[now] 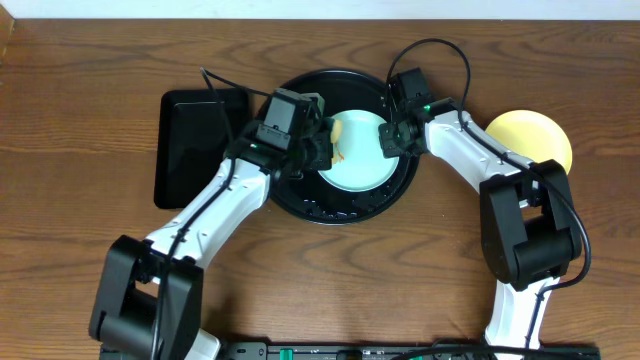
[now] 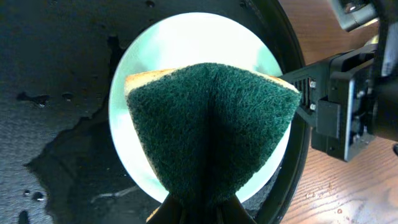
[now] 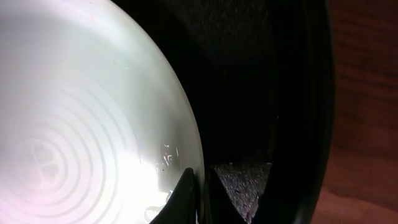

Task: Clean dirty plates on tray and stack at the side
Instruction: 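Bring the sponge in left gripper over the pale green plate, then scrub the pale green plate with the sponge while right gripper holds it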

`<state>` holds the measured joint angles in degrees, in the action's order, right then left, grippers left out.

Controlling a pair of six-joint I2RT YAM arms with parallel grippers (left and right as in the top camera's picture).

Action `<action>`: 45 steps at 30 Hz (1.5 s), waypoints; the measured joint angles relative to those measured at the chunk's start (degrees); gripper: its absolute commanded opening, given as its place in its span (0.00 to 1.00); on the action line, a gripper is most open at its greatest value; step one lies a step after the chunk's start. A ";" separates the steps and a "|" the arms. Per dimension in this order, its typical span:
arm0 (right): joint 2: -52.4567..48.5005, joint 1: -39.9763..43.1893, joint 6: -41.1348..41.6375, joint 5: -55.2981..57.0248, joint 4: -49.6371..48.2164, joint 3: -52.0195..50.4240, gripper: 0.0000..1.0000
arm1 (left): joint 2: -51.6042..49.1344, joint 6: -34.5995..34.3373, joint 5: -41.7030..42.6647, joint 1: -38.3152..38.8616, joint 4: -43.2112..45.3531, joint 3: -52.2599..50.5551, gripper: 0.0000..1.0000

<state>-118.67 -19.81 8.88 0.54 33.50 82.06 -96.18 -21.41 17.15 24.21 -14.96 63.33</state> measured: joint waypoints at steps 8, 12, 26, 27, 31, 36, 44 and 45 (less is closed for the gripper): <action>0.00 0.00 -0.13 -0.61 -0.07 0.00 0.01 | -4.00 -2.97 -2.12 1.16 -9.70 3.13 0.07; 0.00 0.00 -0.20 -0.76 -0.11 -0.02 0.01 | -7.93 -2.99 -2.56 1.16 -19.10 12.87 0.07; 0.00 0.00 -0.20 -0.90 -0.13 -0.02 0.01 | -20.68 -2.80 -2.54 4.04 -22.51 23.76 0.07; 0.00 0.00 -0.20 -0.90 -0.13 -0.02 0.01 | -21.27 -2.80 -2.54 4.39 -22.10 23.76 0.07; 0.00 0.00 -0.20 -0.92 -0.11 -0.02 0.01 | -22.14 -2.80 -3.13 5.51 -20.85 23.76 0.08; 0.00 0.00 -0.20 -0.94 -0.11 -0.02 0.01 | -22.47 -2.80 -4.04 5.62 -20.72 23.76 0.08; 0.00 0.00 -0.20 -0.96 -0.11 -0.02 0.01 | -23.85 -2.80 -6.47 5.64 -19.19 23.47 0.08; 0.00 0.00 -0.20 -0.98 -0.13 -0.02 0.01 | -23.85 -2.80 -6.75 5.64 -19.08 23.47 0.08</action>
<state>-118.67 -19.81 8.69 -0.45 33.36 82.04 -120.03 -24.21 10.39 29.85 -34.04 86.80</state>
